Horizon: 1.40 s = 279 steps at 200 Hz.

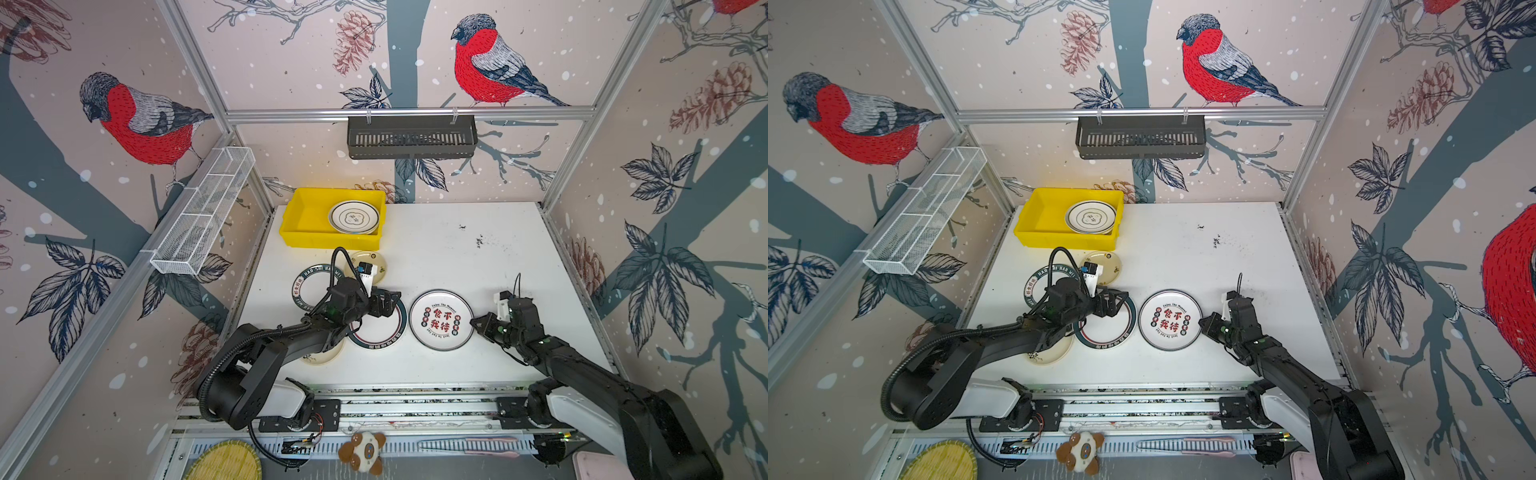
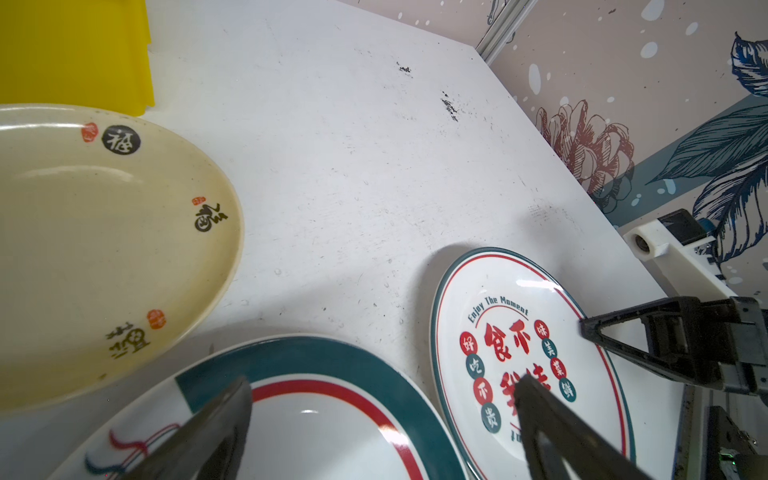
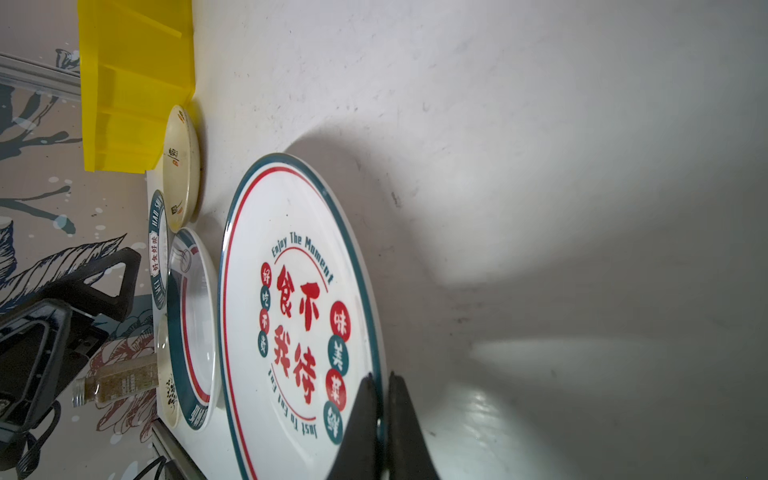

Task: Place the plates into the plastic bin on the countertop
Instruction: 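Grasp the red-lettered plate's edge with the right gripper and tilt it upright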

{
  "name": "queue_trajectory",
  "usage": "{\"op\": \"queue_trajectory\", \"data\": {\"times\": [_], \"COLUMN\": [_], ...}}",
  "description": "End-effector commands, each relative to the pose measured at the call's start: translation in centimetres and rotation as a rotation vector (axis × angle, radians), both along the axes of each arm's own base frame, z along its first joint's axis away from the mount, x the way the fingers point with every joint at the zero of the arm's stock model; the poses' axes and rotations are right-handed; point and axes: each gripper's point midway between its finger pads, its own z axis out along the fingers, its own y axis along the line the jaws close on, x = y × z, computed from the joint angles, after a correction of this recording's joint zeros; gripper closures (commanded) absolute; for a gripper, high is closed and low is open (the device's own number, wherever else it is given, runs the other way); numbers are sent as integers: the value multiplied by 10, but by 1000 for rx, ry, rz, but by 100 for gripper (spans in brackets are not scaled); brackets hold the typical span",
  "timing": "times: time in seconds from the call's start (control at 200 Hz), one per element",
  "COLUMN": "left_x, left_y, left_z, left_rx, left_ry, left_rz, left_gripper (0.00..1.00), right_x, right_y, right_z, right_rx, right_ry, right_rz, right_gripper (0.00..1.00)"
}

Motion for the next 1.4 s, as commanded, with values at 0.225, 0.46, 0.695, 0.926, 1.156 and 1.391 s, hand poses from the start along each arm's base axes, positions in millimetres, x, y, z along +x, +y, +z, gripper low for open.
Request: {"op": "queue_trajectory", "data": {"times": [0.225, 0.46, 0.695, 0.926, 1.156, 1.391], "left_x": [2, 0, -2, -2, -3, -3], "left_y": [-16, -19, -24, -29, -32, -38], "left_z": [14, 16, 12, 6, 5, 3], "left_rx": [-52, -75, -100, -123, -144, -186], "left_ry": [-30, -21, 4, 32, 47, 80], "left_rz": [-71, -87, -106, -123, -134, -146], "left_gripper": [3, 4, 8, 16, 29, 33], "right_x": [18, 23, 29, 34, 34, 36], "right_y": [-12, -11, -16, -7, -2, 2], "right_z": [27, 45, 62, 83, 87, 96], "right_rx": [8, 71, 87, 133, 137, 155], "right_ry": [-107, -148, -201, -253, -270, -295], "right_rz": [-117, -153, -191, -163, -146, -130], "right_gripper": [98, 99, 99, 99, 99, 99]}}
